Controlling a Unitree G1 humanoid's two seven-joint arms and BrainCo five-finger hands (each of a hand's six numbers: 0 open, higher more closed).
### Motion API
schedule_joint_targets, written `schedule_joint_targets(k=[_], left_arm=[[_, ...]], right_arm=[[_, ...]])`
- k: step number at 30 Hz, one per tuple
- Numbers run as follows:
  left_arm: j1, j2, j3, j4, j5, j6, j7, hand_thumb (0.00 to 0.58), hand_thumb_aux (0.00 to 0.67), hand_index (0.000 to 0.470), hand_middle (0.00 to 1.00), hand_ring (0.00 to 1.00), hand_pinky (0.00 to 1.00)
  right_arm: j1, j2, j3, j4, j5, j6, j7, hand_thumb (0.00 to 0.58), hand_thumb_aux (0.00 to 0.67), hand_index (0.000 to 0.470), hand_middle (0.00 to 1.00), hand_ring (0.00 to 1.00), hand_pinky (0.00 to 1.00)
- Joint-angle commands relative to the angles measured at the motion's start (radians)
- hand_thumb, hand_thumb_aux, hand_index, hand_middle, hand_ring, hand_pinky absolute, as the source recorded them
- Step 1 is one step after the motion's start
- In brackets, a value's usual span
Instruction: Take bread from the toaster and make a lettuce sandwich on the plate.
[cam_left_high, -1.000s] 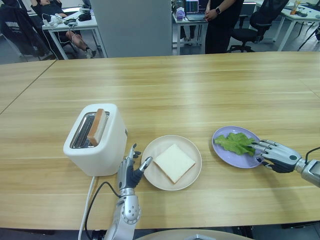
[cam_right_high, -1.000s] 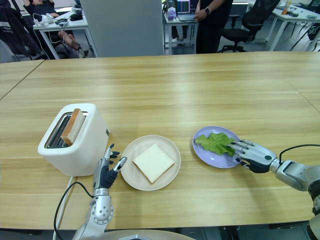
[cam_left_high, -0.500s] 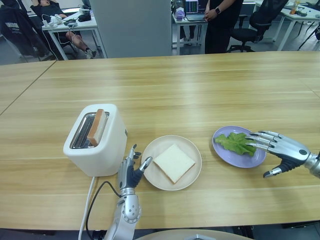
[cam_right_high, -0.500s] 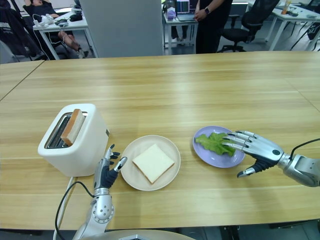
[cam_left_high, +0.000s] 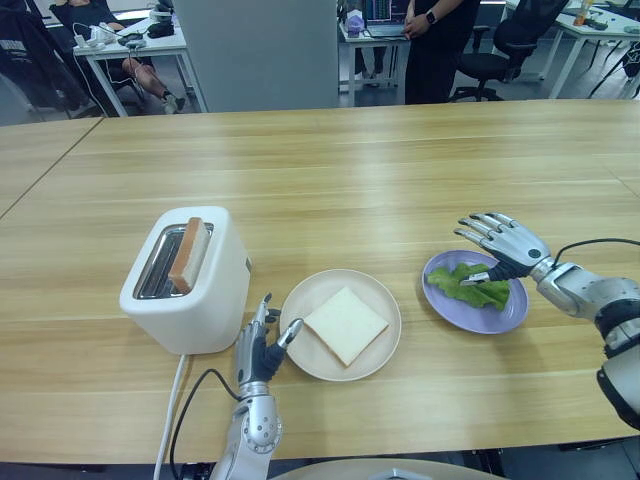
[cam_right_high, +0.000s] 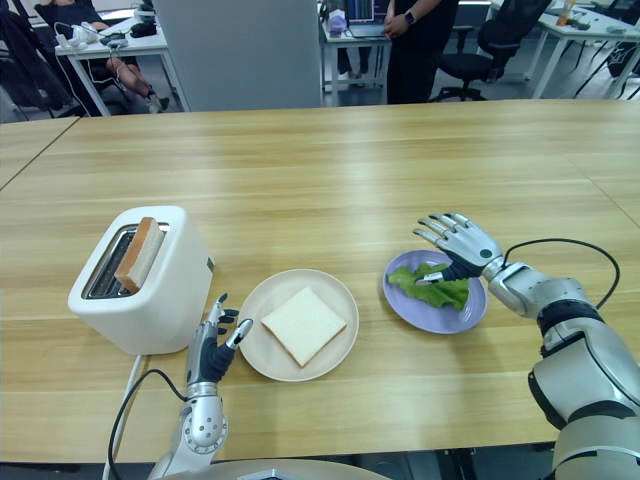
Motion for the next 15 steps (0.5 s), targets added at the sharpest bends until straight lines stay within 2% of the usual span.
schedule_joint_targets(k=[1, 15], left_arm=[[0.015, 0.001, -0.007, -0.029, 0.008, 0.008, -0.007, 0.0, 0.0, 0.0, 0.35, 0.35, 0.35], [0.052, -0.009, -0.006, -0.045, 0.008, 0.01, -0.003, 0.0, 0.0, 0.0, 0.35, 0.35, 0.35]], right_arm=[[-0.017, 0.018, 0.063, 0.048, -0.034, 0.045, -0.001, 0.0, 0.0, 0.0, 0.0, 0.0, 0.0], [-0.019, -0.032, 0.21, 0.116, -0.087, 0.109, -0.062, 0.0, 0.0, 0.0, 0.0, 0.0, 0.0]])
